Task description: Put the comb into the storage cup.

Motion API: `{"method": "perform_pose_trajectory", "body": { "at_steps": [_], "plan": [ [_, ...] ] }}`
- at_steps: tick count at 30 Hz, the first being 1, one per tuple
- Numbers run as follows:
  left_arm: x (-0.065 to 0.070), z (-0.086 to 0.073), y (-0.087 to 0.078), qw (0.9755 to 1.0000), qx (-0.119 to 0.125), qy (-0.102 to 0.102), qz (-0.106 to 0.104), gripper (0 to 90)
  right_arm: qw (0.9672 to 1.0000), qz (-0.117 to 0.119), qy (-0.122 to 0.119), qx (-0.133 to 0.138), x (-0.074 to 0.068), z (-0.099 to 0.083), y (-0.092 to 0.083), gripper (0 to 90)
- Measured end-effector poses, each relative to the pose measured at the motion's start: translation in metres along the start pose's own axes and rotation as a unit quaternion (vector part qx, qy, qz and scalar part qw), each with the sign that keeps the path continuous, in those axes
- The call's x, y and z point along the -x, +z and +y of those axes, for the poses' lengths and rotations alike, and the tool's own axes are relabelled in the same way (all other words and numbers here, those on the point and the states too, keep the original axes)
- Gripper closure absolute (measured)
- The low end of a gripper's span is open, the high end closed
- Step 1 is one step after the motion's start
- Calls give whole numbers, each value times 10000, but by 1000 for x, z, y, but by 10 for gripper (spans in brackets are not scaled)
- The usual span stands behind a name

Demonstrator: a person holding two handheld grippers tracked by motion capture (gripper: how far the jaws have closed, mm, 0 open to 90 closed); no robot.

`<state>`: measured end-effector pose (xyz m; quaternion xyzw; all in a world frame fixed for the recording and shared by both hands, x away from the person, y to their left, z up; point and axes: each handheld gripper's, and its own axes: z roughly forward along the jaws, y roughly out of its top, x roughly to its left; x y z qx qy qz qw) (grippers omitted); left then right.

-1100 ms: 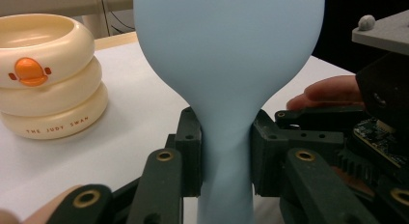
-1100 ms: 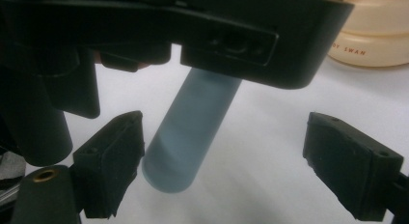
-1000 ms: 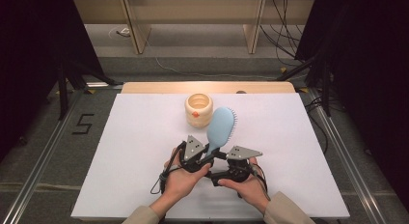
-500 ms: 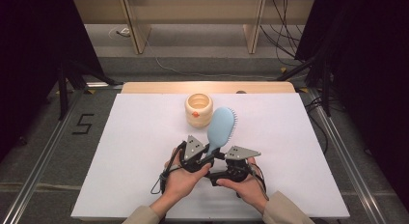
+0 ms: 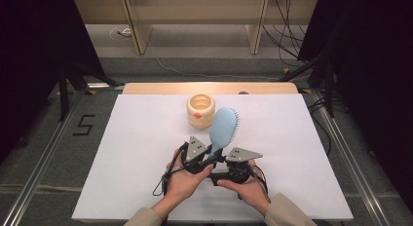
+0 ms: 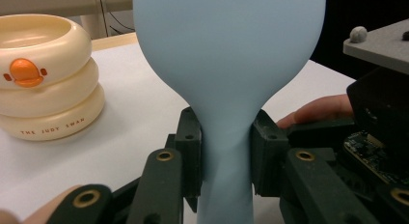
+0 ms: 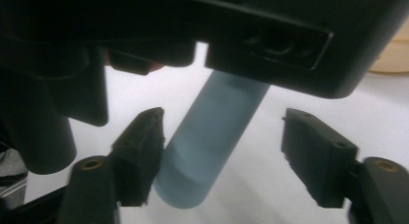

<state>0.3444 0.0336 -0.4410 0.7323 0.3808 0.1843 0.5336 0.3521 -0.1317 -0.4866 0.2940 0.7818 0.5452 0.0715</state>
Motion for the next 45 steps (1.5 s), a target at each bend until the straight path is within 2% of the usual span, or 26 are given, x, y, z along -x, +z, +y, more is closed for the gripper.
{"method": "perform_pose_trajectory", "body": {
  "at_steps": [6, 13, 26, 30, 36, 40, 45],
  "plan": [
    [-1, 0, 0, 10000, 8, -31, 25, 694, 9999, 140, 47, 10, -1, 0, 0, 485],
    [-2, 0, 0, 9999, -1, -101, 45, 694, 9995, 254, 186, -26, -1, -1, 0, 559],
    [-4, 1, -1, 9997, -8, -227, 67, 693, 9984, 345, 450, -6, 1, -2, 0, 609],
    [-4, 1, -1, 9994, -36, -335, 69, 691, 9976, 363, 588, -17, 3, -3, 0, 622],
    [-4, 1, 0, 9989, -117, -450, 54, 688, 9955, 382, 857, -107, 5, -3, -2, 641],
    [-4, 1, 1, 9987, -175, -467, 45, 685, 9913, 544, 1188, -139, 6, -3, -2, 643],
    [-5, 2, 1, 9986, -195, -488, 27, 681, 9876, 664, 1418, -133, 7, -3, -2, 645]
  ]
}}
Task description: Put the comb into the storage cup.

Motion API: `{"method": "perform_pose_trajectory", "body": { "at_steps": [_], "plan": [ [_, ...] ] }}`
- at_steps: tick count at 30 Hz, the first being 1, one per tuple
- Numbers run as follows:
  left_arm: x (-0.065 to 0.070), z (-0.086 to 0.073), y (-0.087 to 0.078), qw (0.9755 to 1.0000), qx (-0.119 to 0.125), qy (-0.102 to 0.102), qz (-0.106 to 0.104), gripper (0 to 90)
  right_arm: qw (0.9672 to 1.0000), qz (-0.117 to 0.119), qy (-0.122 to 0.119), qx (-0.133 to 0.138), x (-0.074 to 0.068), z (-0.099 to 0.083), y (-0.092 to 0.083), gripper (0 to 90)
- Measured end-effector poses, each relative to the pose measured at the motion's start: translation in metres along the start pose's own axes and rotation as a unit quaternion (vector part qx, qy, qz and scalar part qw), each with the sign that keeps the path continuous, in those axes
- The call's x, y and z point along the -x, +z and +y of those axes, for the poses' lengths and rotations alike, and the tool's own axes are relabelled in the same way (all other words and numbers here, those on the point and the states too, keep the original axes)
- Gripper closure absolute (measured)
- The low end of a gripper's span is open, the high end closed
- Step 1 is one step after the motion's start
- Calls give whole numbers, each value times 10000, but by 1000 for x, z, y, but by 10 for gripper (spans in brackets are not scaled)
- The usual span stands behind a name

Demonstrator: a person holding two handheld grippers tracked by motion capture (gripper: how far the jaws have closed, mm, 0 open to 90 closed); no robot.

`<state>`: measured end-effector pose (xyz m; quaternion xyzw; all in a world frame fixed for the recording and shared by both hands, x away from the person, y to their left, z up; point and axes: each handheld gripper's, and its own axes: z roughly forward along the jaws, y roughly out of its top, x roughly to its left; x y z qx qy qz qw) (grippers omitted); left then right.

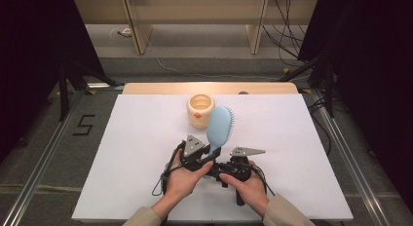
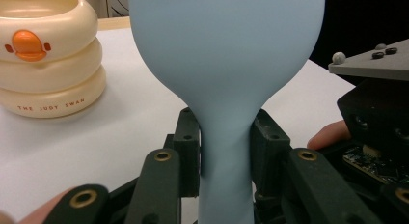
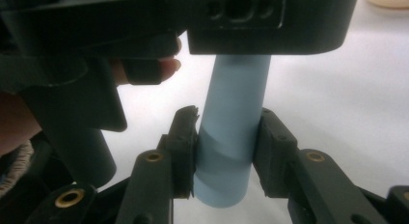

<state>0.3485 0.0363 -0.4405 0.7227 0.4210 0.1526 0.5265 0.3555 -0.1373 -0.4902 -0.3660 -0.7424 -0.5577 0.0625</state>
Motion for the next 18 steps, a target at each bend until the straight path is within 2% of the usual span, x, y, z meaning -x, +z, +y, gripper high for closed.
{"method": "perform_pose_trajectory", "body": {
  "at_steps": [18],
  "plan": [
    [-1, 4, -2, 9999, 52, 60, -75, 614, 9990, 144, 390, 146, 3, 0, -2, 645]
  ]
}}
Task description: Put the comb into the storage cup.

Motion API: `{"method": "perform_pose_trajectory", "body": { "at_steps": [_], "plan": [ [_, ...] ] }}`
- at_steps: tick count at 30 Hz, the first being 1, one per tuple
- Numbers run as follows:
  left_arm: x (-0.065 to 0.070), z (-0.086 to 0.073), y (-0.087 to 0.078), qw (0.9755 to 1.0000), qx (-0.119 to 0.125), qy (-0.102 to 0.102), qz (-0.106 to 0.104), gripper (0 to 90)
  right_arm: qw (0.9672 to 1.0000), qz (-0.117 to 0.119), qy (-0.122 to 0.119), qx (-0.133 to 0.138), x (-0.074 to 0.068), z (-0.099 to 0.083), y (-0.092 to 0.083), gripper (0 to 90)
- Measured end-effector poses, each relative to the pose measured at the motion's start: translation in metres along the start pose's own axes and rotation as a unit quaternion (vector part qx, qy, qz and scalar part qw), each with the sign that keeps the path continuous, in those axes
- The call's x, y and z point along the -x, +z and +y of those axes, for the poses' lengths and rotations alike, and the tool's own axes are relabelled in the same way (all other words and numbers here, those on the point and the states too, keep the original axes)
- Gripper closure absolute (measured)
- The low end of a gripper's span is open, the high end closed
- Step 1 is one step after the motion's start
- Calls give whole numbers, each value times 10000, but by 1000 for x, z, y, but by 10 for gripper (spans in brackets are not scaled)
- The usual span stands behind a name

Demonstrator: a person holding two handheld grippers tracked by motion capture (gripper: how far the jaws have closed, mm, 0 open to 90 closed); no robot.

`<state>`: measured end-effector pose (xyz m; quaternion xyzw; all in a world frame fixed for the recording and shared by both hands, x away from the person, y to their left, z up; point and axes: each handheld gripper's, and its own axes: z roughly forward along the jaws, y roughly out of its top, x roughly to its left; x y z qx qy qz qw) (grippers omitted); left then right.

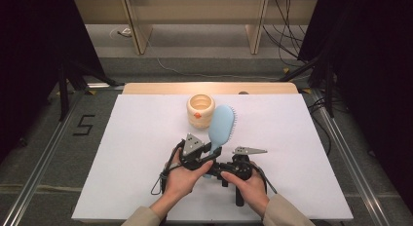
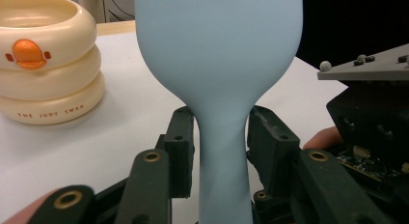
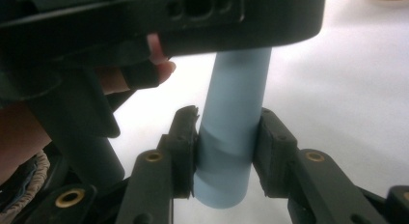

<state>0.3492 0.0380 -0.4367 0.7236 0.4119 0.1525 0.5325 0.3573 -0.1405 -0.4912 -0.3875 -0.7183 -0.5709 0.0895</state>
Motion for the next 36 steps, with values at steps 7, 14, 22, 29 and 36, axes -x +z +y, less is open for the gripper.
{"method": "perform_pose_trajectory", "body": {
  "at_steps": [7, 14, 22, 29, 36],
  "plan": [
    [-1, 3, -3, 10000, -12, 34, -65, 547, 10000, 2, 54, 48, 1, 0, -1, 645],
    [0, 9, -10, 9996, -32, 279, -99, 446, 9997, 56, 195, 123, 3, 0, -2, 645],
    [3, 14, -16, 9986, -109, 509, -107, 311, 9997, 51, 203, 141, 3, 1, -3, 646],
    [-1, 18, -19, 9983, -116, 556, -115, 151, 9996, 59, 227, 174, 4, 1, -3, 646],
    [-6, 23, -23, 9984, -151, 547, -16, 12, 9996, 70, 196, 209, 3, 1, -3, 646]
  ]
}}
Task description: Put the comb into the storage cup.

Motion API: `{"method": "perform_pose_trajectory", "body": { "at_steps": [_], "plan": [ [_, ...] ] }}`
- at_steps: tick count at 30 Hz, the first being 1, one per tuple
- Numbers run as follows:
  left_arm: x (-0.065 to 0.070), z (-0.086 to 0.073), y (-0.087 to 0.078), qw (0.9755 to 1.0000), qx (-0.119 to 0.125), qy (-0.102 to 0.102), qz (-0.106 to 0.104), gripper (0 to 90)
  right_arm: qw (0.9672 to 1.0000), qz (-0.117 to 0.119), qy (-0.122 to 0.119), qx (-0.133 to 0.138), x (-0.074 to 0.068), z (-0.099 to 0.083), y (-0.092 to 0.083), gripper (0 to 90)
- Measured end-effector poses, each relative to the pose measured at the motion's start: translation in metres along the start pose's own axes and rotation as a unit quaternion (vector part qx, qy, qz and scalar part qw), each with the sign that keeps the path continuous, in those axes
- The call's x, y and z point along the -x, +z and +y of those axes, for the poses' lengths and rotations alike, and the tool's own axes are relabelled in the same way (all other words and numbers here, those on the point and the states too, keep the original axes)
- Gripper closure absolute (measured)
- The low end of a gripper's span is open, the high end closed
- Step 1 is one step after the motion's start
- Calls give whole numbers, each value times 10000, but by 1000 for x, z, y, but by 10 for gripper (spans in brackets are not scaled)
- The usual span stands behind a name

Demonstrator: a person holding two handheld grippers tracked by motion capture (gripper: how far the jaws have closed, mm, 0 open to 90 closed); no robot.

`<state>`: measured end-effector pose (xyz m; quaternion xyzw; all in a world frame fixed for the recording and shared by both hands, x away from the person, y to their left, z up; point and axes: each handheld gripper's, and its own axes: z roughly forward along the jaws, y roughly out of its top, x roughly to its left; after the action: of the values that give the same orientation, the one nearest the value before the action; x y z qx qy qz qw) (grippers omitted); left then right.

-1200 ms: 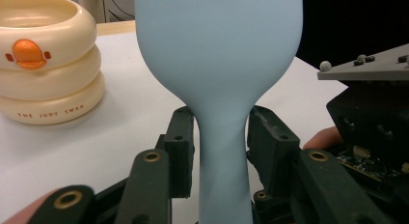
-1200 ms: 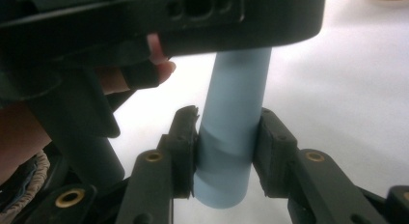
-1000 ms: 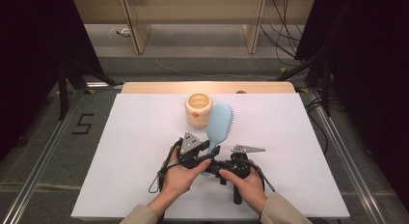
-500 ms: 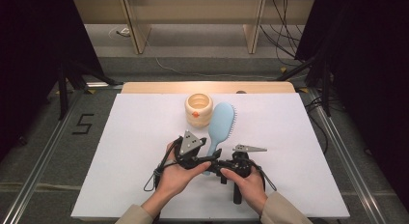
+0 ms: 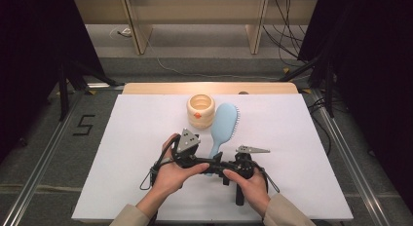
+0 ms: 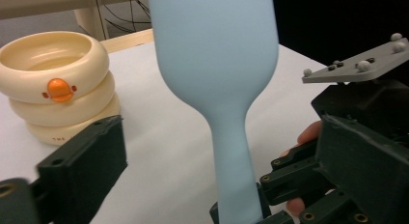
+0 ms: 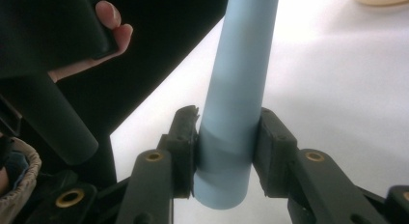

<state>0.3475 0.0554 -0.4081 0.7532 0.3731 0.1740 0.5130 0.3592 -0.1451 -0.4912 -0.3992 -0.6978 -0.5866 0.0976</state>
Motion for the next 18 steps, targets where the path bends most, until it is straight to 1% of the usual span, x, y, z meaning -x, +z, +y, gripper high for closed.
{"method": "perform_pose_trajectory", "body": {
  "at_steps": [3, 6, 9, 12, 18],
  "plan": [
    [-2, 1, -1, 10000, -25, -15, 42, 0, 10000, 21, 16, 20, 0, 0, 0, 646],
    [-3, 2, -2, 10000, -38, 33, 48, 0, 10000, 23, 47, 24, 0, 0, 0, 646],
    [-3, 3, -3, 10000, -58, 52, -11, 0, 10000, 31, 44, 43, 0, 0, 0, 646],
    [-4, 4, -2, 10000, -46, 67, -19, 0, 10000, 36, 49, 53, 0, 0, 0, 646],
    [-4, 7, -2, 9999, 9, 84, -93, 0, 10000, 30, 53, 57, 0, 0, 0, 646]
  ]
}}
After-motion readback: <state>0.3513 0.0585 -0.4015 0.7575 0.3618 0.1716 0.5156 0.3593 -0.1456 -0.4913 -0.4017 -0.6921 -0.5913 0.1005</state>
